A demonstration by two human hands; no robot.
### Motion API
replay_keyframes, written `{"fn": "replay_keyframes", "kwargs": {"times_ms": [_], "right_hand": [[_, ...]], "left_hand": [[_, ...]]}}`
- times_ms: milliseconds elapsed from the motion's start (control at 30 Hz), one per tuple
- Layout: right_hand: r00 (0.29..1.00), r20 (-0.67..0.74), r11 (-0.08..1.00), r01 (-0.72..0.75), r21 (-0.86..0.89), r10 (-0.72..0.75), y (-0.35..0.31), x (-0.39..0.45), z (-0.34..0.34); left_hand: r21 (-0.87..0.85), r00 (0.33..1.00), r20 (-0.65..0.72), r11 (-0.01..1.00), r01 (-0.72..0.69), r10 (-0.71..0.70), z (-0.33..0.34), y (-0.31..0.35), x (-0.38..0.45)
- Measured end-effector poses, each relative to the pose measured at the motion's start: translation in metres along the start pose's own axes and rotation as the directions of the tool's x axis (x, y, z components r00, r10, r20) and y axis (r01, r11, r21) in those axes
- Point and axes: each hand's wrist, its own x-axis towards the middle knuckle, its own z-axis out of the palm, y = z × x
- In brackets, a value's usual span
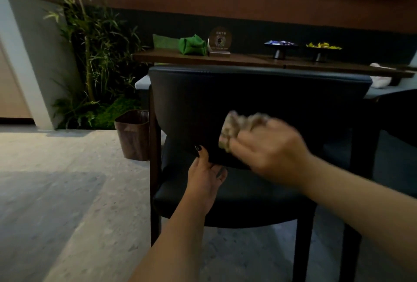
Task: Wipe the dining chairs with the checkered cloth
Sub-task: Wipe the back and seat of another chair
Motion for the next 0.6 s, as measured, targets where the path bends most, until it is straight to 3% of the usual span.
{"fn": "replay_keyframes", "kwargs": {"times_ms": [100,233,300,400,500,600], "right_hand": [[0.968,-0.228,0.989,-0.124,-0.078,0.103,0.034,0.03,-0.018],[0.908,-0.319,0.948,-0.31,-0.074,0.272,0.03,0.034,-0.008],[0.908,-0.286,0.945,-0.325,-0.026,0.305,0.009,0.026,0.004],[0.997,-0.033,0.997,-0.073,-0.01,0.073,-0.024,-0.007,0.024],[0.983,0.171,0.997,0.056,0.047,-0.063,-0.03,-0.021,0.028],[0.989,0.128,0.998,0.067,0.009,-0.068,-0.015,-0.002,0.009]], "left_hand": [[-0.029,0.999,-0.033,1.0,0.007,-0.008,0.0,-0.001,0.003],[-0.064,0.998,-0.05,0.997,0.034,-0.038,-0.001,-0.001,0.004],[-0.073,0.997,-0.05,0.995,0.062,-0.066,0.001,0.002,0.003],[0.019,0.999,-0.007,0.999,0.04,-0.04,0.002,0.002,-0.002],[0.07,0.999,0.03,0.997,0.019,-0.022,0.001,0.003,-0.006],[0.068,1.0,0.005,0.998,-0.005,0.005,0.004,0.004,-0.006]]}}
